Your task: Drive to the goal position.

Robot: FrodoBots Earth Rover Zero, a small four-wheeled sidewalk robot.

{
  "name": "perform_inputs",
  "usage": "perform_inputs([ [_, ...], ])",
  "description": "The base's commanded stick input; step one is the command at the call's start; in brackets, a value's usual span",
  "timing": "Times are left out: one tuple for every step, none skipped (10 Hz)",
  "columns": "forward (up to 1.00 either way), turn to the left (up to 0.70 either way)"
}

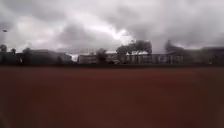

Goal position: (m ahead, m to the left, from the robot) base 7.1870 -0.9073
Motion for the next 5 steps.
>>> perform_inputs([
  [0.70, 0.00],
  [0.70, 0.00],
  [0.70, 0.00],
  [0.70, 0.00],
  [0.70, 0.00],
])
